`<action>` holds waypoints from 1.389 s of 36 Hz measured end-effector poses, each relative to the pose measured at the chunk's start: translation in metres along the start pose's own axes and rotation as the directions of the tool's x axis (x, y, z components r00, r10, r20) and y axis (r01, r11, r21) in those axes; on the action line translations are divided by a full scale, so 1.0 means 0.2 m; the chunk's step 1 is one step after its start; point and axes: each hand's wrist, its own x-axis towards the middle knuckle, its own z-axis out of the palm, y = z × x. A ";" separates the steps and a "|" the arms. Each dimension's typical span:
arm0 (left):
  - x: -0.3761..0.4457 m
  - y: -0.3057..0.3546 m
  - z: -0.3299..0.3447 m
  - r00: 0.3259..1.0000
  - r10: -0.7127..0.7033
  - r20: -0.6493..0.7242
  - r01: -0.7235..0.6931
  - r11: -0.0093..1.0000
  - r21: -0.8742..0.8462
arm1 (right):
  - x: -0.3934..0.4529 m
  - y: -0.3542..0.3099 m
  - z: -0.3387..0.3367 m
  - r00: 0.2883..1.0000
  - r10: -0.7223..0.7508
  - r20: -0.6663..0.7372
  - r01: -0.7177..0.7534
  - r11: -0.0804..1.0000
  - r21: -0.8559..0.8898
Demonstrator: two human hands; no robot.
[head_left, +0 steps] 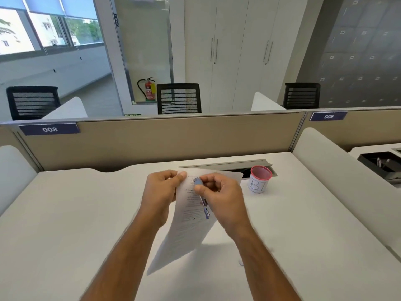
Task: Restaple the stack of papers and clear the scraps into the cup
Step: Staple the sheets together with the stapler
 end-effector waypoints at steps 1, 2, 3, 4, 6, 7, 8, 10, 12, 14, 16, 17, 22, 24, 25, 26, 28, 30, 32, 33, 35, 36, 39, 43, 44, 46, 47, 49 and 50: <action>-0.01 -0.02 0.00 0.999 -0.045 0.006 0.045 0.999 -0.020 | -0.01 0.02 0.01 1.000 -0.011 -0.014 0.010 0.999 -0.053; -0.02 -0.03 0.00 0.997 -0.079 0.011 0.079 0.996 -0.036 | -0.01 0.03 0.02 1.000 -0.021 -0.021 0.019 0.994 -0.103; -0.02 -0.05 0.00 0.994 -0.106 0.014 0.107 0.993 -0.050 | -0.02 0.05 0.04 0.999 -0.032 -0.024 0.028 0.988 -0.151; -0.03 -0.07 0.00 0.991 -0.131 0.016 0.132 0.989 -0.066 | -0.03 0.05 0.05 0.999 -0.042 -0.028 0.035 0.981 -0.191; -0.04 -0.10 0.01 0.985 -0.171 0.021 0.172 0.979 -0.110 | -0.05 0.07 0.07 0.997 -0.062 -0.038 0.050 0.965 -0.256; -0.05 -0.11 0.01 0.982 -0.186 0.025 0.188 0.974 -0.130 | -0.05 0.08 0.08 0.997 -0.067 -0.038 0.054 0.956 -0.287; -0.05 -0.13 0.01 0.980 -0.196 0.026 0.198 0.970 -0.138 | -0.06 0.09 0.08 0.997 -0.068 -0.037 0.053 0.948 -0.314; -0.06 -0.15 0.01 0.979 -0.203 0.026 0.204 0.969 -0.135 | -0.06 0.10 0.10 0.997 -0.063 -0.037 0.046 0.935 -0.351; -0.06 -0.16 0.01 0.981 -0.194 0.024 0.195 0.971 -0.134 | -0.07 0.12 0.11 0.997 -0.063 -0.039 0.044 0.926 -0.374; -0.06 -0.17 0.00 0.983 -0.183 0.017 0.184 0.975 -0.126 | -0.07 0.13 0.11 0.997 -0.068 -0.041 0.047 0.922 -0.383; -0.05 -0.18 -0.01 0.985 -0.173 0.010 0.173 0.979 -0.111 | -0.06 0.14 0.12 0.996 -0.074 -0.043 0.052 0.922 -0.384; -0.05 -0.18 -0.01 0.986 -0.166 0.007 0.166 0.981 -0.104 | -0.06 0.15 0.13 0.996 -0.077 -0.048 0.053 0.921 -0.387; -0.04 -0.20 -0.02 0.989 -0.146 -0.005 0.145 0.986 -0.077 | -0.03 0.18 0.13 0.995 -0.090 -0.044 0.066 0.920 -0.386; -0.04 -0.20 -0.02 0.989 -0.148 -0.007 0.147 0.986 -0.080 | -0.02 0.20 0.12 0.995 -0.094 -0.036 0.074 0.926 -0.370; -0.04 -0.20 -0.02 0.989 -0.150 -0.010 0.149 0.986 -0.079 | -0.02 0.20 0.12 0.995 -0.095 -0.030 0.078 0.928 -0.365; -0.04 -0.21 -0.02 0.988 -0.152 -0.013 0.151 0.985 -0.078 | -0.02 0.21 0.12 0.995 -0.096 -0.024 0.081 0.929 -0.361; -0.04 -0.21 -0.02 0.988 -0.154 -0.013 0.153 0.985 -0.080 | -0.02 0.22 0.13 0.995 -0.102 -0.018 0.089 0.931 -0.353; -0.04 -0.22 -0.02 0.989 -0.150 -0.007 0.149 0.985 -0.086 | -0.02 0.22 0.14 0.994 -0.111 -0.023 0.095 0.929 -0.357; -0.04 -0.22 -0.02 0.989 -0.146 -0.008 0.145 0.985 -0.089 | -0.02 0.23 0.15 0.993 -0.114 -0.032 0.095 0.929 -0.357; -0.04 -0.22 -0.02 0.990 -0.144 -0.008 0.143 0.986 -0.091 | -0.02 0.23 0.15 0.993 -0.114 -0.035 0.095 0.932 -0.351; -0.04 -0.23 -0.02 0.990 -0.142 -0.012 0.140 0.986 -0.096 | -0.02 0.23 0.16 0.993 -0.112 -0.033 0.093 0.933 -0.348; -0.04 -0.23 -0.03 0.990 -0.139 -0.015 0.137 0.986 -0.099 | -0.02 0.23 0.16 0.993 -0.112 -0.033 0.093 0.933 -0.349; -0.05 -0.25 -0.03 0.990 -0.136 -0.028 0.131 0.985 -0.115 | -0.01 0.25 0.17 0.994 -0.105 -0.034 0.087 0.933 -0.348; -0.04 -0.26 -0.03 0.992 -0.124 -0.025 0.120 0.985 -0.126 | 0.00 0.25 0.18 0.994 -0.108 -0.032 0.090 0.932 -0.351; -0.04 -0.26 -0.03 0.993 -0.116 -0.024 0.112 0.985 -0.127 | 0.01 0.25 0.18 0.994 -0.104 -0.036 0.085 0.933 -0.350; -0.04 -0.26 -0.02 0.995 -0.094 -0.031 0.089 0.988 -0.122 | 0.02 0.25 0.19 0.995 -0.091 -0.045 0.069 0.933 -0.352; -0.05 -0.27 -0.02 0.996 -0.085 -0.038 0.080 0.990 -0.118 | 0.02 0.25 0.20 0.995 -0.086 -0.051 0.062 0.933 -0.354; -0.05 -0.28 -0.02 0.996 -0.079 -0.047 0.073 0.990 -0.121 | 0.02 0.27 0.22 0.994 -0.087 -0.064 0.058 0.930 -0.362; -0.05 -0.28 -0.01 0.996 -0.080 -0.049 0.073 0.989 -0.125 | 0.02 0.28 0.23 0.993 -0.092 -0.071 0.059 0.926 -0.372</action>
